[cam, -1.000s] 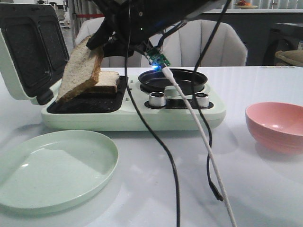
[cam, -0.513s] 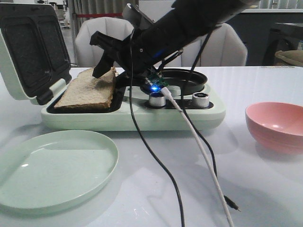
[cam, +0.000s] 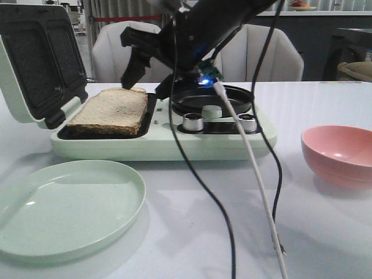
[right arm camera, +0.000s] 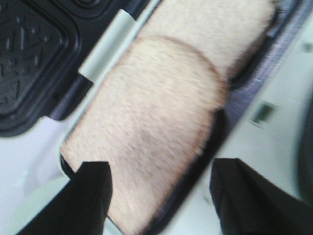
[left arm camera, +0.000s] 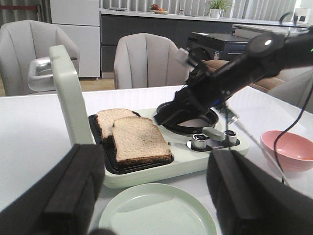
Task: Make breakfast with bread and shrimp
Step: 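Lift the bread with the right gripper and lay it on the second plate, then release the bread and withdraw the right gripper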
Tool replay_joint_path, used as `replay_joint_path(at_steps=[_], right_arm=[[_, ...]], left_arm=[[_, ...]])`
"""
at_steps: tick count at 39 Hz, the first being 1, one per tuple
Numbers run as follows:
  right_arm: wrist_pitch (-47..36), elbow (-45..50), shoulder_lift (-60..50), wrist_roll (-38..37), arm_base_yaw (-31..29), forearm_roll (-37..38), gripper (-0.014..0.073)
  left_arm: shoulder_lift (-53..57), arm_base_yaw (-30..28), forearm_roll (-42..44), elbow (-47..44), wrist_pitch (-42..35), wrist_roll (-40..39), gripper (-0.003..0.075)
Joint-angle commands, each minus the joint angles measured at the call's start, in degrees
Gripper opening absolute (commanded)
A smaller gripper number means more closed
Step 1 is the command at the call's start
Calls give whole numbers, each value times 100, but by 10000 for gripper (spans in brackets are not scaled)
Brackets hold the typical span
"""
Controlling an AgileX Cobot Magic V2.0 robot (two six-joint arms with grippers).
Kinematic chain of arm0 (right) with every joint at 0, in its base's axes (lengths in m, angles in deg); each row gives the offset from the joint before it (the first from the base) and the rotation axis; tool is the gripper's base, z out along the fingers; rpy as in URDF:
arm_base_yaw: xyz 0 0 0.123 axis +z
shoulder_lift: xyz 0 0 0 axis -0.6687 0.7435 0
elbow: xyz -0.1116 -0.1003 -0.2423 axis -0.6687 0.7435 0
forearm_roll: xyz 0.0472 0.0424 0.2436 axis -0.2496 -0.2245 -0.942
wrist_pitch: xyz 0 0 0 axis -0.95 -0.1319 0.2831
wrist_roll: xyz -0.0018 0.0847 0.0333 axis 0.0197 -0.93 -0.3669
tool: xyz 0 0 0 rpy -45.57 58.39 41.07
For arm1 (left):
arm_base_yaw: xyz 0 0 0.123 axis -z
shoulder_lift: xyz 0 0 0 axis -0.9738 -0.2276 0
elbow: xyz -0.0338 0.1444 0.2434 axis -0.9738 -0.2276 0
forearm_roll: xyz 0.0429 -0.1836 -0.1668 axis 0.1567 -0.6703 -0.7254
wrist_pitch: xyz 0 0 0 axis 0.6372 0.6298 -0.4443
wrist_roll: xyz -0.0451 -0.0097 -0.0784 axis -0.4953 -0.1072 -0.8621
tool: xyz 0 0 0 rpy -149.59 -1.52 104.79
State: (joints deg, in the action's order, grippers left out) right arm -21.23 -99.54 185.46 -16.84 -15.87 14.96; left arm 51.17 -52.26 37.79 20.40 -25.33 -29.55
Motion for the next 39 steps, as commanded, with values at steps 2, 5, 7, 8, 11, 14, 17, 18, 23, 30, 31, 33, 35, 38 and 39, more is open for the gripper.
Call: replay_joint_path(at_steps=[2,5,7,8,11,14,17,18,23,30,31,33,35,38,39], right_arm=[[533,-215,-982,-874,-191,1457,531],[926,-215,-1297,-1262,-258,2257,531],[1126,-215,-1541,-1491,-296,2851,531],[1185,-204,-1669,-1621,-320,3119,531],[1420,-198,-1990,-1980,-381,3760,531],[1640,-183,-2266,-2199,-430,4303,531],[1617,-17,-2610,-2245,-444,4537,531],[1547,89,-2752,-2245,-451,4558,531],[956,847,-3465,-2245,-479,4558,531],[-47,2377,-4779,-2250,-479,4482,531],[-204,2637,-4987,-2250,-479,4460,531],[-514,3162,-5354,-2250,-479,4383,531],[-811,3626,-5769,-2250,-479,4255,531],[-1305,4355,-6317,-2250,-479,4149,531],[-1475,4613,-6515,-2250,-479,4107,531]], left_arm=[[1,-3,-40,146,-450,-57,511],[1,-3,-40,146,-450,-57,511],[1,-3,-40,146,-450,-57,511],[1,-3,-40,146,-450,-57,511],[1,-3,-40,146,-450,-57,511],[1,-3,-40,146,-450,-57,511],[1,-3,-40,146,-450,-57,511],[1,-3,-40,146,-450,-57,511],[1,-3,-40,146,-450,-57,511],[1,-3,-40,146,-450,-57,511],[1,-3,-40,146,-450,-57,511],[1,-3,-40,146,-450,-57,511],[1,-3,-40,146,-450,-57,511],[1,-3,-40,146,-450,-57,511],[1,-3,-40,146,-450,-57,511]])
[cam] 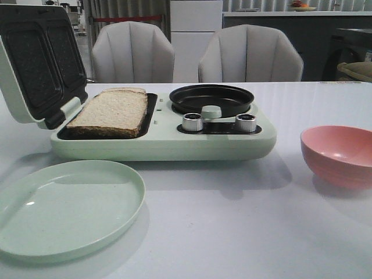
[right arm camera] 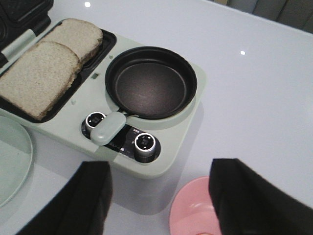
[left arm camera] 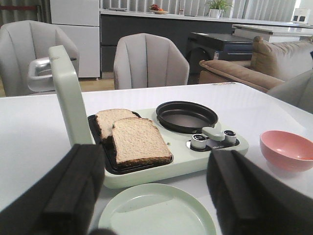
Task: Make breakfast with bread and shrimp
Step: 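Release the bread and withdraw the right gripper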
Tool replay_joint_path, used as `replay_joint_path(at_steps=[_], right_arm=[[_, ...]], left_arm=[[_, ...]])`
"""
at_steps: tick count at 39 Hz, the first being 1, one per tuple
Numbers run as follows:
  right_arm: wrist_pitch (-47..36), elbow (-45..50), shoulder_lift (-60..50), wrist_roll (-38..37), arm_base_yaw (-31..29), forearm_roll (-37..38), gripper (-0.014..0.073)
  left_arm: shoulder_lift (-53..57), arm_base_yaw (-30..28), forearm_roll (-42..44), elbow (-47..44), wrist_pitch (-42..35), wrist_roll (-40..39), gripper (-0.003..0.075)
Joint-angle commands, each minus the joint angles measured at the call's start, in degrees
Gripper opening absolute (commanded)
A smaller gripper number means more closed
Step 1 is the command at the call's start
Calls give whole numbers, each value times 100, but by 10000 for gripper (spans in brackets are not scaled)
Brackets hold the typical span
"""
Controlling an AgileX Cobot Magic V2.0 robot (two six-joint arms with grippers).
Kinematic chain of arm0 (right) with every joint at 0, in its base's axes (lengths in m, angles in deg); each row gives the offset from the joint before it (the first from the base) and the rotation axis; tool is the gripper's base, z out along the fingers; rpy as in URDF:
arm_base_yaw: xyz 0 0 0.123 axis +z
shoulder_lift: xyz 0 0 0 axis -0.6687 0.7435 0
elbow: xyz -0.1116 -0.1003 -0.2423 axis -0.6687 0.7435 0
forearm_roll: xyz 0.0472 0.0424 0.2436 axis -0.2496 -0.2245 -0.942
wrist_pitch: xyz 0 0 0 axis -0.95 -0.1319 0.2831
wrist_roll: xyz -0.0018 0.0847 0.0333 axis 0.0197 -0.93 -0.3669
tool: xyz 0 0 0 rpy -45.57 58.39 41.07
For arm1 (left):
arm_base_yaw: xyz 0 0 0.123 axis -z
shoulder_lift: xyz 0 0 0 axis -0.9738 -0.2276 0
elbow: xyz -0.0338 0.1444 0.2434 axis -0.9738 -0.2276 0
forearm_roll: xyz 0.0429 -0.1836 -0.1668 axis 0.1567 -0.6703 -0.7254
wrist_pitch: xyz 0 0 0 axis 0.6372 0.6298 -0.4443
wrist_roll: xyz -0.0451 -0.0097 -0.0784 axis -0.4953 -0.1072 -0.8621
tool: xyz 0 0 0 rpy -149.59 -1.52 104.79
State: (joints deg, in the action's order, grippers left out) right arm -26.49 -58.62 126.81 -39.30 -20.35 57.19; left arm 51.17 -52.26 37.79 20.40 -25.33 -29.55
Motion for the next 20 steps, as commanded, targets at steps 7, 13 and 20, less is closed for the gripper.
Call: replay_joint_path(at_steps=[7,13,20], right_arm=[[-1733,1895,-1860,-4,-32,-267,531],[-2044,2862,-3106,-4,-32,-370,531],[-2008,3764,-4751,-4,-14,-670,531]], left_arm=[[1,-3,-50,146,-450,-57,511],[1,-3,-73,146,-450,-57,511],[1,-3,-73,146,-462,-57,511]])
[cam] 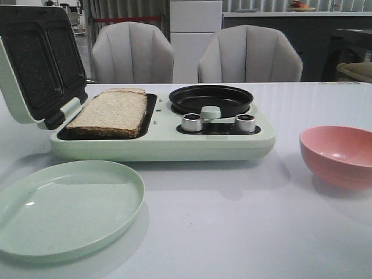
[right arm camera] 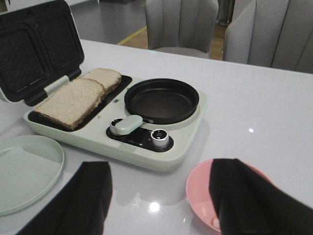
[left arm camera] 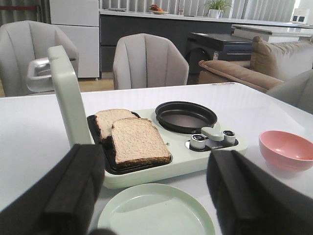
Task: Make breakfast with bread and shrimp
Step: 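Release the bread and withdraw the right gripper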
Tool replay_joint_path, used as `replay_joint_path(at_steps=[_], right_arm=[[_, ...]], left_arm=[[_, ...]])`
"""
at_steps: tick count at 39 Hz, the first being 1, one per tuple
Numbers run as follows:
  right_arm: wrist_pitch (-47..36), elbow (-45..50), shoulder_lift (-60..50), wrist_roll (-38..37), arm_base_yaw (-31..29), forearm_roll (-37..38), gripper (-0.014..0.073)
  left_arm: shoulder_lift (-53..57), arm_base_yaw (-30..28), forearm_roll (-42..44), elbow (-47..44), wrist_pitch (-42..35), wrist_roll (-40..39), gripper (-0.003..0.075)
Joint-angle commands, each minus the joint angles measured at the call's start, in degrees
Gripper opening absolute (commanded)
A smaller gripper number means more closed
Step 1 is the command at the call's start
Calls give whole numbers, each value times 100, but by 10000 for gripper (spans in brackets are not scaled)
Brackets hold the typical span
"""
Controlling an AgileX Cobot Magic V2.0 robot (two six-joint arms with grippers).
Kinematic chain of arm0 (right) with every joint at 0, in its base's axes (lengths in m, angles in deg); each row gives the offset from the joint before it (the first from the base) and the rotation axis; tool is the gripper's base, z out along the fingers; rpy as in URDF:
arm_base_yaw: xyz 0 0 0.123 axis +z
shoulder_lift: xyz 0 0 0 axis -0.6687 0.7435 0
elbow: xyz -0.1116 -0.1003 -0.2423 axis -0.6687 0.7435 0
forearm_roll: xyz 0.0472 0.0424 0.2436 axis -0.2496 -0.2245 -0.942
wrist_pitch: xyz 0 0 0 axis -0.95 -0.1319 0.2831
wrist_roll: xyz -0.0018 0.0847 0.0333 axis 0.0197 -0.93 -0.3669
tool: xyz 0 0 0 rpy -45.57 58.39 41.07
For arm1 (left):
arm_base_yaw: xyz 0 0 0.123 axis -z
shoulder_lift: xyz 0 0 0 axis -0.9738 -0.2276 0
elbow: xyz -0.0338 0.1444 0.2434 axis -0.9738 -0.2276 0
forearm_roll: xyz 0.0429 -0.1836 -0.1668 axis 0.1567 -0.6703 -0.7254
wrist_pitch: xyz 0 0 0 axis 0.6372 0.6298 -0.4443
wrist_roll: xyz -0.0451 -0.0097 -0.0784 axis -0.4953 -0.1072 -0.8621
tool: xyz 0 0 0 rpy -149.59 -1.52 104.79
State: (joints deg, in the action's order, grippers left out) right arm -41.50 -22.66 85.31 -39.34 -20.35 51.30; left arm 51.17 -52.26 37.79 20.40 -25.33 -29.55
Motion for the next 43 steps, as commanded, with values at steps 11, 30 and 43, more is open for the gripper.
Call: replay_joint_path(at_steps=[11,30,43], right_arm=[[-528,940,-1992,1,-14,-81,531],[-532,1034,-2009,1,-14,-89,531],[-532,1034,-2009,1,-14,-89,531]], left_arm=[[1,-3,-73,146,-472,-57,511],[-1397,-3,-141,989,-413,-287,511],[-3793,-13,-130,2406,-526,-506,511]])
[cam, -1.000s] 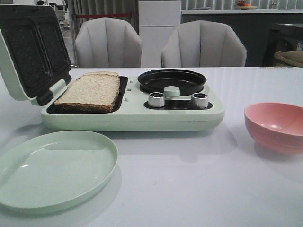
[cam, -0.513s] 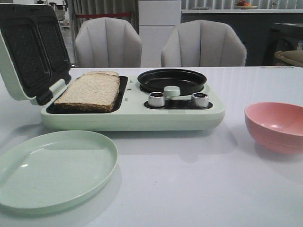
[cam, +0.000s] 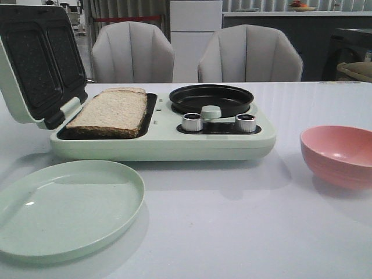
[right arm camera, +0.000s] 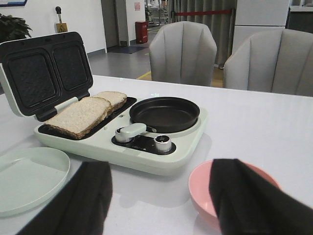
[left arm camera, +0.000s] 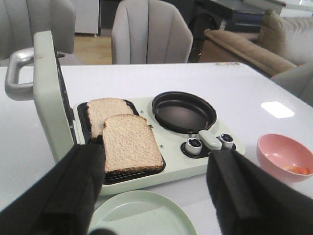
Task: Make breakfast with bread and shrimp
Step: 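Release the bread and withdraw the right gripper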
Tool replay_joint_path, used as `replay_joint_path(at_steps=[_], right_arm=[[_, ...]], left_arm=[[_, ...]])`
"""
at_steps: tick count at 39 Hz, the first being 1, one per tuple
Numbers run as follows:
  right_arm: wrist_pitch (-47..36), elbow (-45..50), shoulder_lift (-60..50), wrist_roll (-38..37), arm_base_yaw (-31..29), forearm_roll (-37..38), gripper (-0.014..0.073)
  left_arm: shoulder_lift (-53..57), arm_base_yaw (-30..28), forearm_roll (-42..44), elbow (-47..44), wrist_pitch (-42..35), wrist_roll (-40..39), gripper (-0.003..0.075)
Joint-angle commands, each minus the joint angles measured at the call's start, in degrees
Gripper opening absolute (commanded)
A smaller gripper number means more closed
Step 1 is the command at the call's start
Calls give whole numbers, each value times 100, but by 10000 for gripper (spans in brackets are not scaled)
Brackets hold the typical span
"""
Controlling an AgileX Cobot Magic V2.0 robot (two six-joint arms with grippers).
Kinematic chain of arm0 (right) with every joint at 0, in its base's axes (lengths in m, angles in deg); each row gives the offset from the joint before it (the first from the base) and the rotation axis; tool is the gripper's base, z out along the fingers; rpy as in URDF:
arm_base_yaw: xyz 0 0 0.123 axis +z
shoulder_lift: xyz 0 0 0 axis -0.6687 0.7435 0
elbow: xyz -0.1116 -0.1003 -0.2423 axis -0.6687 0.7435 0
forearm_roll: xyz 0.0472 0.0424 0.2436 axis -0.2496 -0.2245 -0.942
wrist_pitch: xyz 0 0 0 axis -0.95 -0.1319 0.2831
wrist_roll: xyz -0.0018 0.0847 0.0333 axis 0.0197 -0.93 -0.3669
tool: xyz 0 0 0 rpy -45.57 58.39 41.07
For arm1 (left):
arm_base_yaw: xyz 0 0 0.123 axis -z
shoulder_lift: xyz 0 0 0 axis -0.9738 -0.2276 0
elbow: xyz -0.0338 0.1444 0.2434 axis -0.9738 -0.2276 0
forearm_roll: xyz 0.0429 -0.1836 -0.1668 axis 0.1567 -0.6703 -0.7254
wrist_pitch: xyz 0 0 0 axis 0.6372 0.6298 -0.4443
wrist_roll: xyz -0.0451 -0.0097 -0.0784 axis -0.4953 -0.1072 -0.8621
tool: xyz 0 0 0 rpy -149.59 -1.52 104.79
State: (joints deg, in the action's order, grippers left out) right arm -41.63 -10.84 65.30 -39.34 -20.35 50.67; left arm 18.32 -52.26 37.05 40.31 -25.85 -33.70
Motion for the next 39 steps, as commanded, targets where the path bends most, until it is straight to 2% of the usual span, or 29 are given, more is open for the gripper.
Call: replay_joint_path(at_steps=[1,11,21,24,30,39], right_arm=[[-519,-148,-9,1,-14,-26,531],[-519,-148,-9,1,-14,-26,531],[-519,-148,-9,1,-14,-26,531],[-519,-148,-9,1,-14,-26,531],[-519,-148,-9,1,-14,-26,531],[-519,-148,-9,1,-14,-26,531]], left_arm=[[-715,-13,-134,502,-475,-91,511],[-2452,-147,-364,1892,-453,-91,511],[-3556,-1565,-1861,2971,-265,41,511],[-3751,-2005,-2538,3146,-39,512,511],[-4272,-2885,-4382,3435,789,2115,511],[-4967,-3984,-6820,3449,1889,3856,511]])
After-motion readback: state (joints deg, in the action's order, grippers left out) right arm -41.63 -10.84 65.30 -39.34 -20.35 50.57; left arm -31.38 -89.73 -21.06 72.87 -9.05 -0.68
